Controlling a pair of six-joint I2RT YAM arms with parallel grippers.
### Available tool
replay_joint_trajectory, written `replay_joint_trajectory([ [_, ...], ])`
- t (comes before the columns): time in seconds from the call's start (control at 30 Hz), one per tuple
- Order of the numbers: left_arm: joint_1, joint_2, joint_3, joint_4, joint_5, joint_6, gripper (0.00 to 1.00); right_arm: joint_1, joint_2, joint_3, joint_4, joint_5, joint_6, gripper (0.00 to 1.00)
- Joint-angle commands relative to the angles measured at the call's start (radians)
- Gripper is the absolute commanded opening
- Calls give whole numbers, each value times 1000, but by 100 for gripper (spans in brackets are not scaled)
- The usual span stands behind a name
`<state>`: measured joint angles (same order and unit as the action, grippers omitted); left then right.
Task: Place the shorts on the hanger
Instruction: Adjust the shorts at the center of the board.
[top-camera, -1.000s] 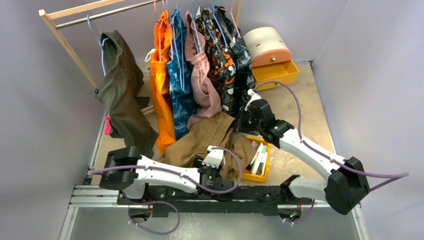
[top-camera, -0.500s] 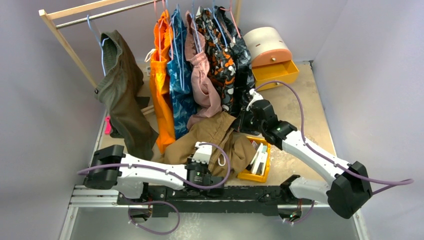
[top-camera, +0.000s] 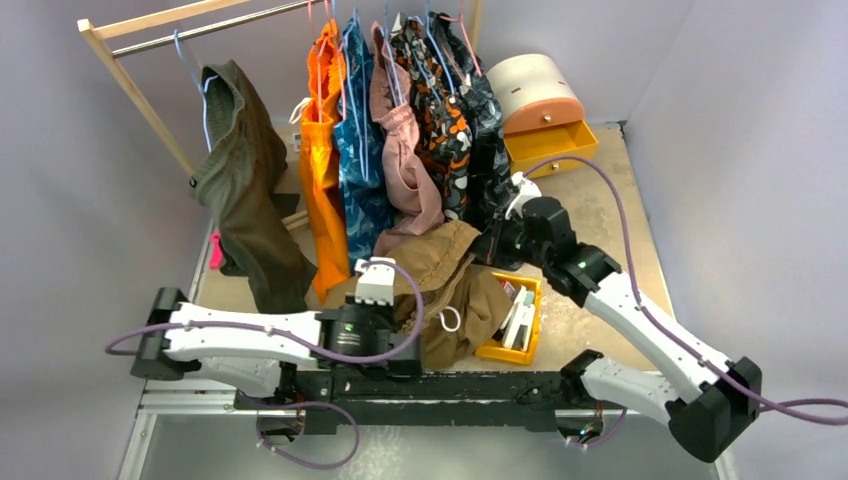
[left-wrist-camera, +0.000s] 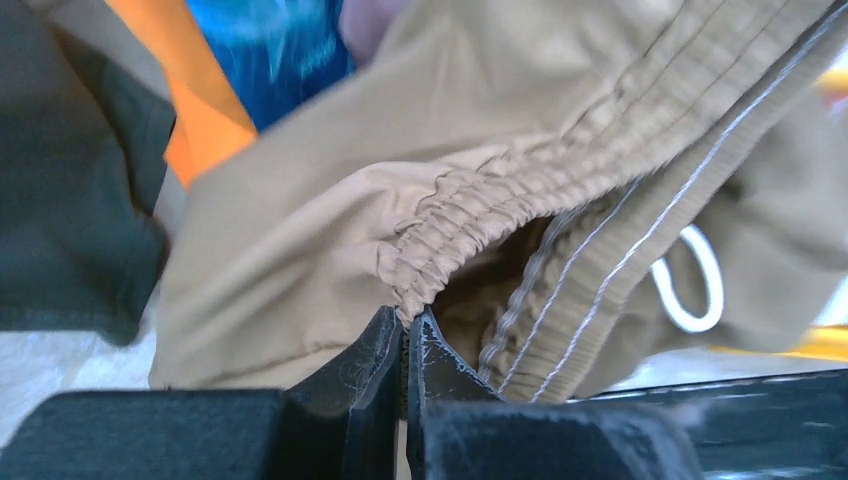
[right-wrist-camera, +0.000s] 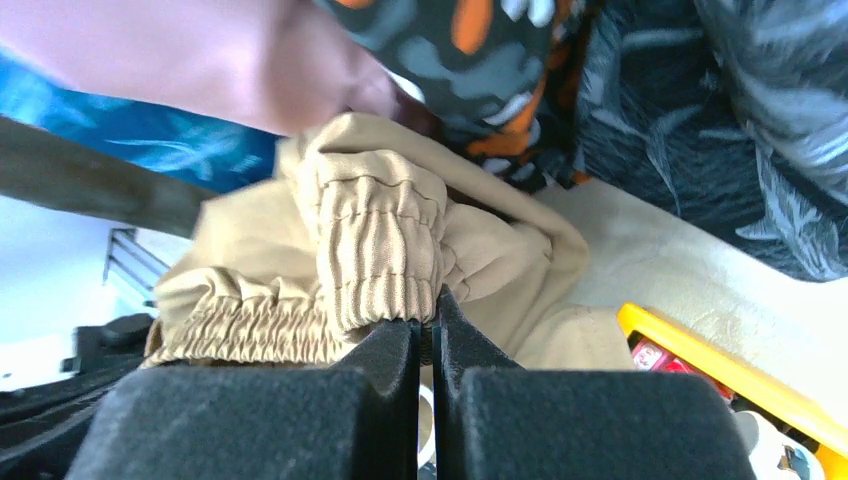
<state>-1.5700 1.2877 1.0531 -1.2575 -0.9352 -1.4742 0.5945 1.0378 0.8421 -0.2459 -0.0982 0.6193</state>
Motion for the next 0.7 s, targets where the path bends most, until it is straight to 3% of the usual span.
replay_joint_trajectory([
  [0.0,5,-135,260,-130,-207,72,0,-4,-68,276,-58,-23,-84,0],
  [0.13,5,-203,609,-119,-330,323,0,-4,-33,625,-209,14,-178,0],
  [0.23,5,-271,729,10,-360,527,0,-5,-20,808,-254,68,-212,0],
  [0.47,5,-415,795,273,-406,819,0,-5,-36,832,-296,13,-211,0],
  [0.57,4,-378,893,300,-411,914,0,-5,-19,839,-297,-36,-223,0],
  [0.67,4,-284,1039,318,-406,1031,0,-5,36,957,-294,-69,-262,0],
])
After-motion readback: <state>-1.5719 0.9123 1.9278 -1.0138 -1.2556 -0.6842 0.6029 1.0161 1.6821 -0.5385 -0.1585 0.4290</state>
